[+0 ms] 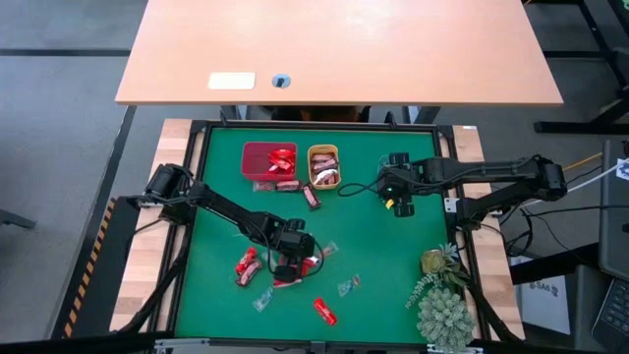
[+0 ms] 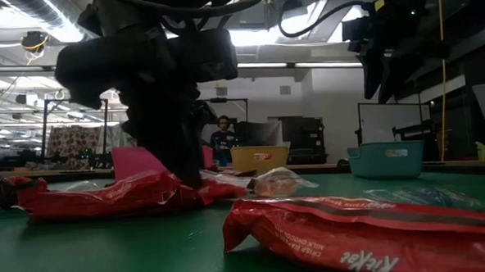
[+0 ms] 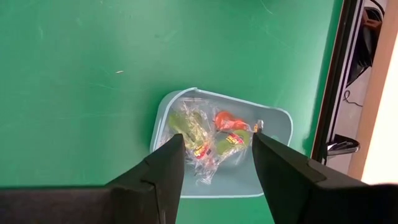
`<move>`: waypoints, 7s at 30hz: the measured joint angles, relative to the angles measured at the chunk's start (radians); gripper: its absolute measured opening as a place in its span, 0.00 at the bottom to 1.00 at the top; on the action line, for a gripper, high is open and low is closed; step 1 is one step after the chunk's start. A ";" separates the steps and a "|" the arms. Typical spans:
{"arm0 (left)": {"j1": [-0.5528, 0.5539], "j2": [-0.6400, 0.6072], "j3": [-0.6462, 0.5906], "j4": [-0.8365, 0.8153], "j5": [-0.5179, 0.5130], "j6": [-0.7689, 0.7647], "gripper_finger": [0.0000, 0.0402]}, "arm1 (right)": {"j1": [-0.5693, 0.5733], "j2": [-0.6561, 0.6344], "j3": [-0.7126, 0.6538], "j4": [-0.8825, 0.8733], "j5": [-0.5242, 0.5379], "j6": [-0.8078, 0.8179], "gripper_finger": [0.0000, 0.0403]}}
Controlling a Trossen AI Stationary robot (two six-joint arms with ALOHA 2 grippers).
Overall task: Sort candy
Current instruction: Put the red chocolate bar into the red bin, then put the orange gummy into the blue bin
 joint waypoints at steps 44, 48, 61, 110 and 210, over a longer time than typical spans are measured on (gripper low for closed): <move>0.470 -0.353 0.139 -0.475 -0.500 -0.036 0.12 | 0.000 0.000 -0.001 0.045 -0.052 0.000 0.47; 0.536 -0.344 0.139 -0.529 -0.499 -0.035 0.12 | 0.000 0.000 -0.001 0.052 -0.053 0.000 0.47; 0.629 -0.341 0.134 -0.548 -0.490 -0.037 0.27 | 0.000 0.000 -0.001 0.084 -0.101 -0.001 0.47; 0.626 -0.341 0.134 -0.520 -0.434 -0.046 0.37 | 0.205 0.498 0.000 0.867 -0.530 -0.135 0.47; 0.609 -0.341 0.134 -0.485 -0.400 -0.044 0.37 | -0.291 0.388 0.195 -0.321 -0.182 -0.079 0.30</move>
